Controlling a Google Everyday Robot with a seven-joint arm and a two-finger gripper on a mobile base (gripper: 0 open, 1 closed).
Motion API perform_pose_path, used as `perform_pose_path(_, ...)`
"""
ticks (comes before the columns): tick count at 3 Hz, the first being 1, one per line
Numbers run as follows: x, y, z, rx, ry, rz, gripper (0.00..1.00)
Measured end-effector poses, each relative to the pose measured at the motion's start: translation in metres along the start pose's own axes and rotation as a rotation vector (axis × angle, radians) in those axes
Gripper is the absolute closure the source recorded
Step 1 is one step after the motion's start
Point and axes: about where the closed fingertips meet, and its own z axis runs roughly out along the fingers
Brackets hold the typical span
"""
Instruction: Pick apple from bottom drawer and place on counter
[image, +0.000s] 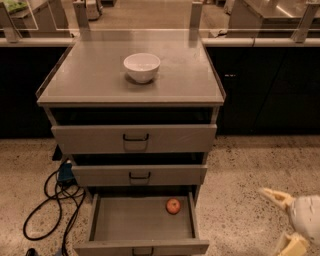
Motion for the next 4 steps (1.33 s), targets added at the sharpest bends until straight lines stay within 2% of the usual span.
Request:
perform_pose_path(1,0.082,0.018,0.049,-0.036,-0.071,-0.015,0.00)
perform_pose_path(2,0.145,0.013,0.093,-0.097,-0.105,-0.044,0.00)
perform_pose_path(3,0.162,0.025,0.123,-0.137,-0.154,0.001,0.00)
perform_pose_path(4,0.162,0.025,0.123,-0.137,-0.154,0.001,0.00)
